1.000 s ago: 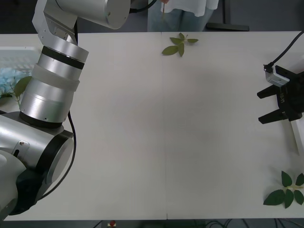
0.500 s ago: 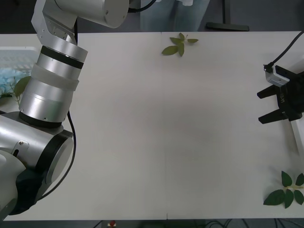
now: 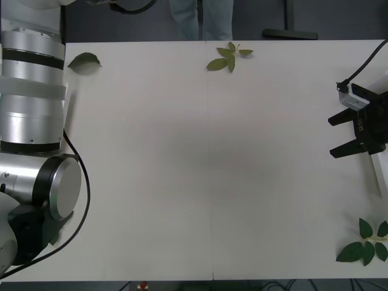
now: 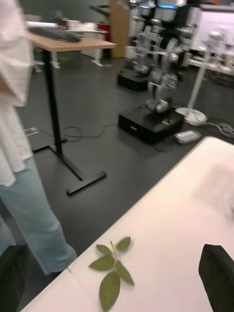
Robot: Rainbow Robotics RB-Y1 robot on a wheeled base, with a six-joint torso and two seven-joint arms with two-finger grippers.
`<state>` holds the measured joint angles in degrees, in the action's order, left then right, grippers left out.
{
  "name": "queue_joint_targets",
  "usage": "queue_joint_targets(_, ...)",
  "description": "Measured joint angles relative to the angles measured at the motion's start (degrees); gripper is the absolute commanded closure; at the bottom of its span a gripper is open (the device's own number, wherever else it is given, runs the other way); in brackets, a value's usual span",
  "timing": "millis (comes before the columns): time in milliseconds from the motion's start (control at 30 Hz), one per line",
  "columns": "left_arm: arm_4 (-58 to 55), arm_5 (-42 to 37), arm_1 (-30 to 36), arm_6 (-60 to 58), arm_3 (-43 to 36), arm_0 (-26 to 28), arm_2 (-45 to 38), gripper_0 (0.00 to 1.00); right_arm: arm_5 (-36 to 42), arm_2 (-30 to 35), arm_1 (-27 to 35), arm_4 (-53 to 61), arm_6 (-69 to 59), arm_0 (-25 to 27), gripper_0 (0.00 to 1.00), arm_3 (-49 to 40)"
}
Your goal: Place the red flowers into the right box and the blue flowers into the left box. If a person shows an open palm, hand one flower to the person first, then continue sorting.
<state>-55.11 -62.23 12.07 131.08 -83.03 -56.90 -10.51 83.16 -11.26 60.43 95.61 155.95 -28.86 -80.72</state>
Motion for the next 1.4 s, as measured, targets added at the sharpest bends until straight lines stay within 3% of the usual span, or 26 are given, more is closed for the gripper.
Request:
queue_joint_targets(233,-9.48,-15.91,3.69,7.75,0.66,0.02,-9.27,0.0,0.0,0.0,0.0,0.0,0.0,0.0,0.1,-0.01)
queue_joint_targets(400,-16.94,-22.57,6.9,21.86,0.98,1.49,-10.48,0.0,0.0,0.0,0.0,0.0,0.0,0.0,0.09,-0.01)
queue_joint_targets(733,-27.59,-33.57,12.96,22.01,0.97,8.66,-11.78,0.0,0.0,0.0,0.0,0.0,0.0,0.0,0.1,-0.01)
queue_joint_targets(1000,-30.79,-41.76,15.72,22.02,1.28,11.11,-17.2,0.0,0.0,0.0,0.0,0.0,0.0,0.0,0.1,-0.01)
queue_joint_targets(1267,-32.83,-47.38,17.61,22.02,11.66,11.11,-19.93,0.0,0.0,0.0,0.0,0.0,0.0,0.0,0.1,-0.01)
queue_joint_targets(1400,-32.82,-47.59,18.45,22.02,13.25,11.11,-19.75,0.0,0.0,0.0,0.0,0.0,0.0,0.0,0.09,-0.01)
